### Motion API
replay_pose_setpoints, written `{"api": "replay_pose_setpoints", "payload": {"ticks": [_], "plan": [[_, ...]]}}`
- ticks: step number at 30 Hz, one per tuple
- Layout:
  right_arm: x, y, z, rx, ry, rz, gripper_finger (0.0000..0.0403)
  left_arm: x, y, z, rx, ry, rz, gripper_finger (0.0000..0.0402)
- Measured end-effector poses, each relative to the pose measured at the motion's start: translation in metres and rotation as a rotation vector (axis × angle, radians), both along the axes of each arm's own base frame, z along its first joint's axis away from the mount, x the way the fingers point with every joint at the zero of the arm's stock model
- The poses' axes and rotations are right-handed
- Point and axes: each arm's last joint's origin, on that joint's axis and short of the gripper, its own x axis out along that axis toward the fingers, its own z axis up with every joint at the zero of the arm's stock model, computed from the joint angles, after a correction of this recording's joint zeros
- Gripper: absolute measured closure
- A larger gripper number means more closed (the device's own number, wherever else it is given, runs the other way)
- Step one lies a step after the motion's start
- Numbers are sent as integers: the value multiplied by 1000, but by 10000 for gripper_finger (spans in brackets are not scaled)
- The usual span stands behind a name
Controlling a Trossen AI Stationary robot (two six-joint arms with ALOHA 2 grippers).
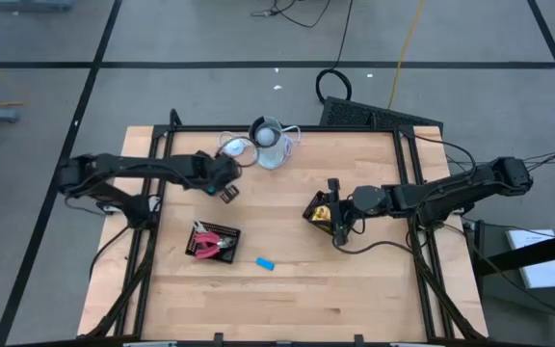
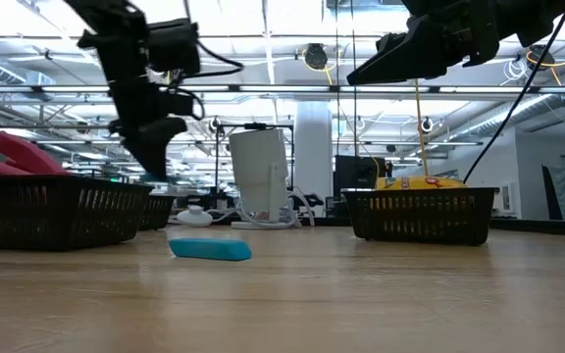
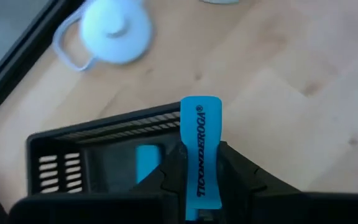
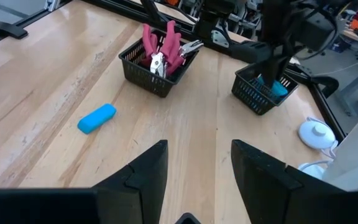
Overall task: Pick & Place School Supplies
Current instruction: Put the blue eraser into the top black bin
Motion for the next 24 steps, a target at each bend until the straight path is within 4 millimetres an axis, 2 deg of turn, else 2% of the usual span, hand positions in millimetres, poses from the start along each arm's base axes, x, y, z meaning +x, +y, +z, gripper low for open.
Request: {"api": "replay_pose_setpoints", "payload": {"ticks": [6,12,18,20,24], "plan": [[0,0,1,-3,-14,2,236,-26,16,-14,-8,-28,98,343],[0,0,1,-1,-12,1,236,-37,28,-26,-46,-19,134,343],[0,0,1,1,-9,0,236,-43,31,-29,-66,1,155,343],[0,0,1,2,-9,0,236,-42,31,-29,-64,-4,155,318],[0,0,1,8,-6,-2,236,-42,31,-29,-76,-14,148,225]]}}
